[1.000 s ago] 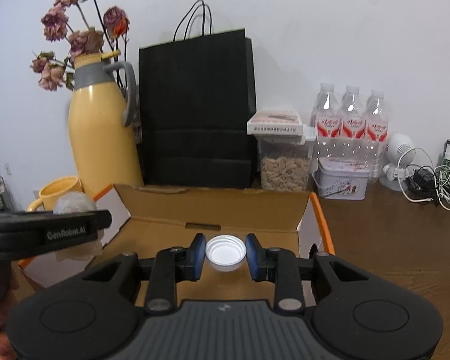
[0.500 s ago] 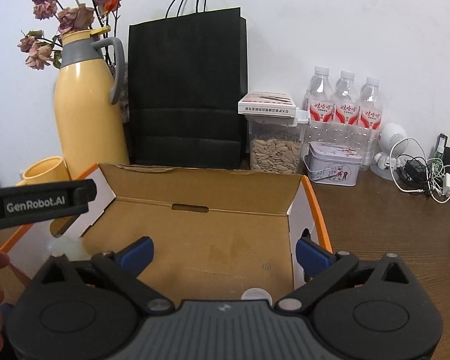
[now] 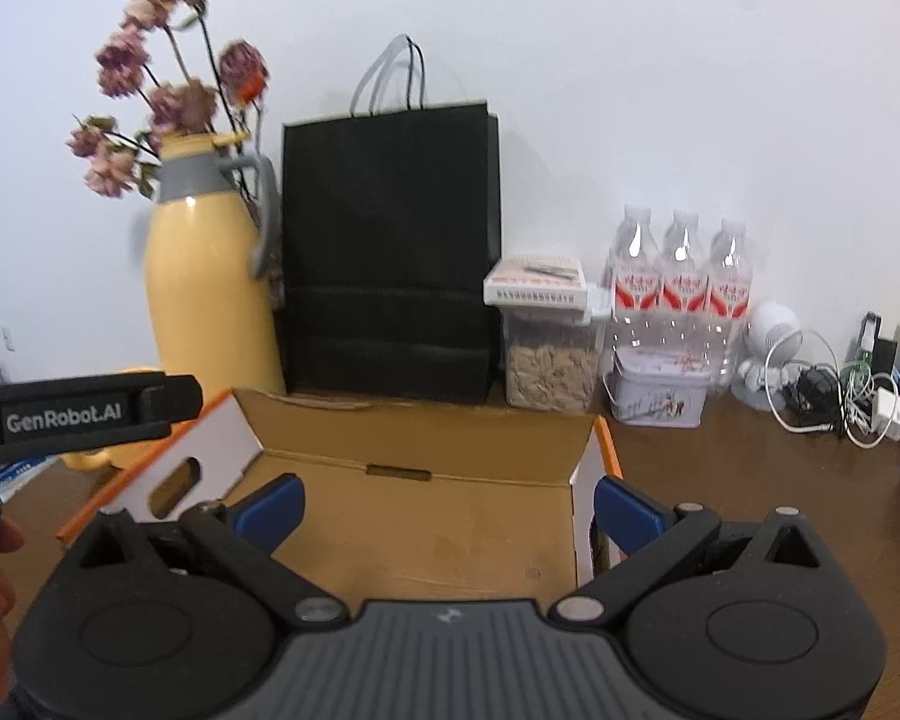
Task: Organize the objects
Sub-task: 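Move both grippers back toward the navy glasses case and plush toy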
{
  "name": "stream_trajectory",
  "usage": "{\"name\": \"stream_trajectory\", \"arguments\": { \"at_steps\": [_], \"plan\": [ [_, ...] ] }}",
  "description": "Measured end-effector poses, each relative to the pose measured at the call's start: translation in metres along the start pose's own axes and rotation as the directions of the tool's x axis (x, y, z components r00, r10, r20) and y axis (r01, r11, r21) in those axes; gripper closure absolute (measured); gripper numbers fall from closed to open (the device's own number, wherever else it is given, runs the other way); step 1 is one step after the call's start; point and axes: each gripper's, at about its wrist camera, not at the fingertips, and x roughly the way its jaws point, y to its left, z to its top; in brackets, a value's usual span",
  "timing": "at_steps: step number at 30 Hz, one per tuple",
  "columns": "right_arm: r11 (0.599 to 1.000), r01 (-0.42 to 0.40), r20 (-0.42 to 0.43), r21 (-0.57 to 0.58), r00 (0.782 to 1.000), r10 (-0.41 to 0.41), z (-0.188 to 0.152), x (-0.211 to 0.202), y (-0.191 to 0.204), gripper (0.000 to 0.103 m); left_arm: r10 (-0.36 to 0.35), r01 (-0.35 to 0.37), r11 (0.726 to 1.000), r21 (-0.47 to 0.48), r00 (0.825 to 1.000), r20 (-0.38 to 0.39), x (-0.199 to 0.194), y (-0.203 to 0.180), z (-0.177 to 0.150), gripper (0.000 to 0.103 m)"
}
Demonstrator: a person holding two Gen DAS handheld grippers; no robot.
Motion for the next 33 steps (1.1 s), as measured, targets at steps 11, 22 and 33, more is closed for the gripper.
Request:
{"name": "stream_trajectory", "arguments": {
  "at_steps": [11, 22, 33],
  "plan": [
    [1.0, -0.013, 0.063, -0.023, 0.998, 0.015, -0.012, -0.071, 0.003, 0.0, -0.028, 0.028, 1.0, 0.0, 0.999, 0.035, -0.068, 0.027, -0.007, 0.0],
    [0.999, -0.028, 0.064, -0.032, 0.998, 0.03, -0.051, -0.139, 0.003, 0.0, -0.077, 0.076, 0.997, 0.015, 0.997, 0.019, -0.135, 0.046, -0.037, 0.0],
    [0.999, -0.012, 0.004, -0.036, 1.0, 0.013, -0.1, -0.185, 0.004, 0.0, -0.084, 0.085, 0.996, 0.025, 0.996, -0.02, -0.181, 0.068, -0.081, 0.0]
  ]
}}
